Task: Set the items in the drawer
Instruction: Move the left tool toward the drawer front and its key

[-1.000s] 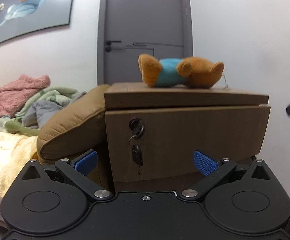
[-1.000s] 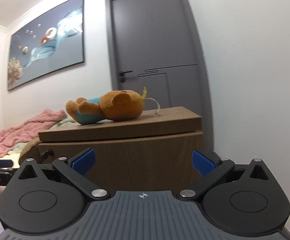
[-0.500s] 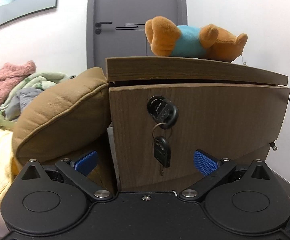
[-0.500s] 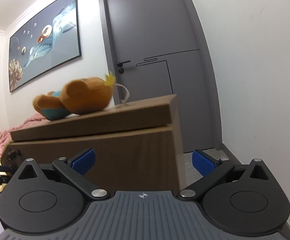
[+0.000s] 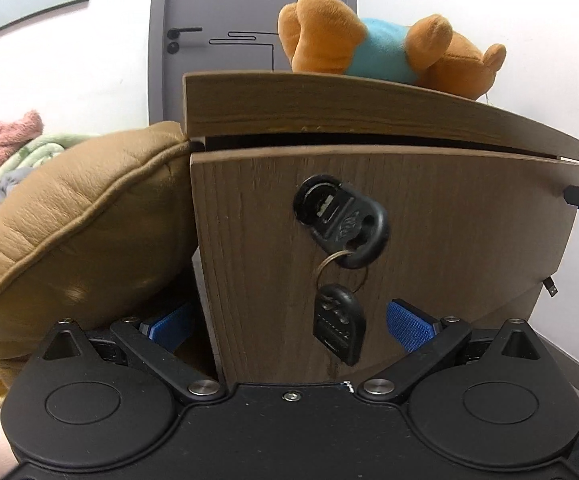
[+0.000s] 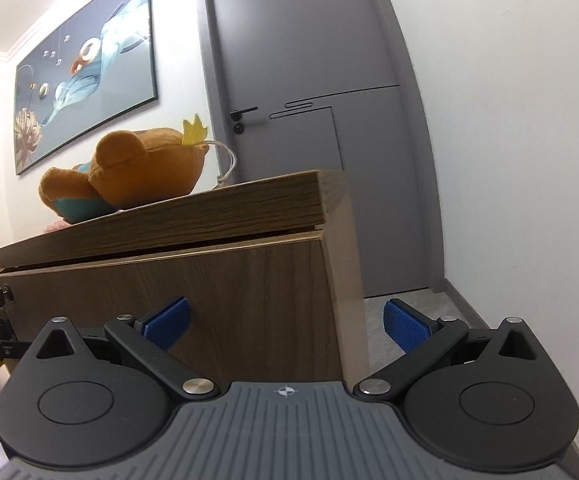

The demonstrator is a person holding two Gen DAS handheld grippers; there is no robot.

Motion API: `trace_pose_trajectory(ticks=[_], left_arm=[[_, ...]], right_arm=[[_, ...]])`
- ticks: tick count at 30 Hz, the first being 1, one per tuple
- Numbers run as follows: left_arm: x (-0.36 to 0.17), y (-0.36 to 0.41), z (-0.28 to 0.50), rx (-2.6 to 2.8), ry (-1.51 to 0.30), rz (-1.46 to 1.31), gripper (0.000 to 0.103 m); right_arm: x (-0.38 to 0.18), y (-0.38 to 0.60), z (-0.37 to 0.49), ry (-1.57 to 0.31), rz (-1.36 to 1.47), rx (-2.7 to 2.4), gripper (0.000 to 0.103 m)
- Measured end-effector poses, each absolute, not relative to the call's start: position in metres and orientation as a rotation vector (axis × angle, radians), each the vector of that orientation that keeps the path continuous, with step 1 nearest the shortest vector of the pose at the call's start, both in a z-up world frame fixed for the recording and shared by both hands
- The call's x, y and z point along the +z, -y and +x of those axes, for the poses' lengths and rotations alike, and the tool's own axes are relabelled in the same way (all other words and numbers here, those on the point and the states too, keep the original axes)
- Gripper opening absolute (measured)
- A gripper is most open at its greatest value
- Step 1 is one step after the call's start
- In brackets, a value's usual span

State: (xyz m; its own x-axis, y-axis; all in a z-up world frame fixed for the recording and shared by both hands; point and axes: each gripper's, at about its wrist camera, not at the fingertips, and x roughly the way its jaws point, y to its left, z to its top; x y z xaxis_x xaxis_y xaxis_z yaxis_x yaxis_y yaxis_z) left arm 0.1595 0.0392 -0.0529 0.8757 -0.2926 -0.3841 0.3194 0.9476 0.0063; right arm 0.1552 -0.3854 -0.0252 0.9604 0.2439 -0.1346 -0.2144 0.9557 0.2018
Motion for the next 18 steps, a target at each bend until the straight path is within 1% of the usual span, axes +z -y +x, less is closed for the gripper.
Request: trace_pose_trajectory(ticks=[5, 18], left_arm=[[-0.0568, -0.0413, 0.1609, -0.337, -0.385, 0.085, 0.102], [-0.0619, -0.0425, 0.1576, -0.334, -0.385, 0.079, 0.102]], right_arm=[[-0.0245, 0.3815, 0.1588, -0.135, 0.137, 0.301, 0.103], [-0.0278, 0.3806, 0.1599, -0.151, 0.133, 0.349, 0.103]])
